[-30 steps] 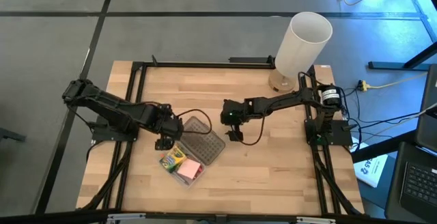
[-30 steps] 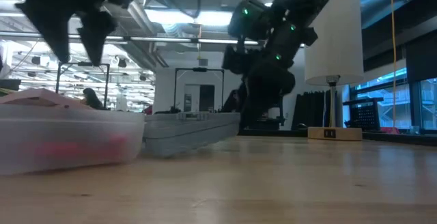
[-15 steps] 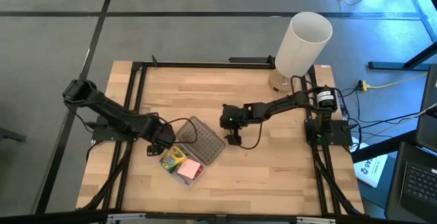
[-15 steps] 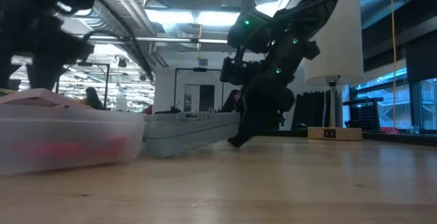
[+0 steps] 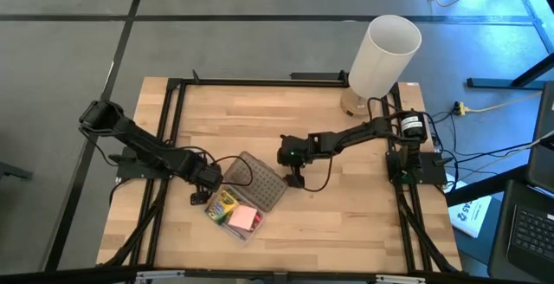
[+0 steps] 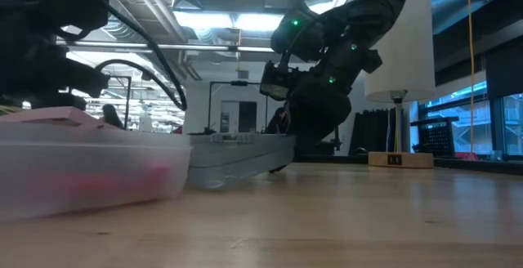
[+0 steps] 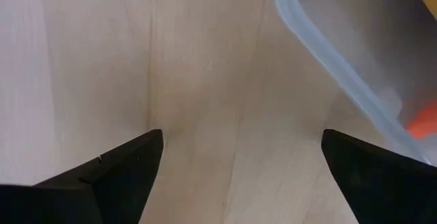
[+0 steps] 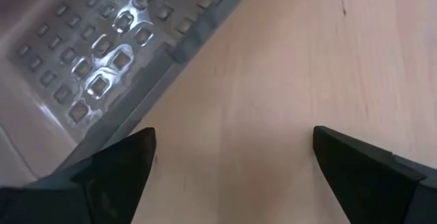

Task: Pack school essentials
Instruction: Close the black supply box

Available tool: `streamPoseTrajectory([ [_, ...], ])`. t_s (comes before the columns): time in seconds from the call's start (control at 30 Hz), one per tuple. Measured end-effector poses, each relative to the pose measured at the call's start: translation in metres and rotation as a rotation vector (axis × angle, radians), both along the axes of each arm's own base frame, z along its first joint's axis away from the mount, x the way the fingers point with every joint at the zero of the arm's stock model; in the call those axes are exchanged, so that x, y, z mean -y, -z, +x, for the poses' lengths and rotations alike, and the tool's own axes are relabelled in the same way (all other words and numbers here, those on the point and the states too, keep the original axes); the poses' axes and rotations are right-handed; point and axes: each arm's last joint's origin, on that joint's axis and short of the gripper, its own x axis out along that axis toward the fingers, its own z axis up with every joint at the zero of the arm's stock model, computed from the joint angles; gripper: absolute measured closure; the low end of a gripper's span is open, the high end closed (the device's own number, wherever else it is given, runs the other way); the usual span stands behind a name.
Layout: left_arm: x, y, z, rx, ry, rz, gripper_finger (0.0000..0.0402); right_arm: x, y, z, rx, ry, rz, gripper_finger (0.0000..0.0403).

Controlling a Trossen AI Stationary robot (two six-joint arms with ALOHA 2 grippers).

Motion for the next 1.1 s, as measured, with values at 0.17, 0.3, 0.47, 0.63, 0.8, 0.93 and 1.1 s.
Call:
streamPoseTrajectory([
  [0.17,0.001,0.002,0.002,0.032,0.0,-0.013,0.0008,-0.005,0.0,0.001,0.01,-0.022,0.012,0.0008],
  [0.3,0.002,0.002,0.004,0.056,-0.001,-0.022,0.0008,-0.008,-0.001,0.001,0.019,-0.052,0.047,0.0008],
  [0.47,0.002,0.002,0.006,0.08,-0.001,-0.031,0.0008,-0.009,0.002,0.002,0.021,-0.064,0.059,0.0008],
  [0.63,0.002,0.002,0.007,0.08,0.002,-0.031,0.0008,-0.013,0.016,0.004,-0.018,-0.074,0.057,0.0008],
  [0.8,0.002,0.002,0.007,0.081,0.006,-0.031,0.0008,-0.023,0.014,0.002,-0.008,-0.105,-0.028,0.0008],
  [0.93,0.002,0.002,0.007,0.081,0.007,-0.031,0.0008,-0.025,0.007,-0.003,-0.028,-0.142,-0.048,0.0008],
  [1.1,0.002,0.002,0.007,0.081,0.008,-0.031,0.0008,-0.027,0.007,-0.007,-0.063,-0.184,-0.017,0.0008],
])
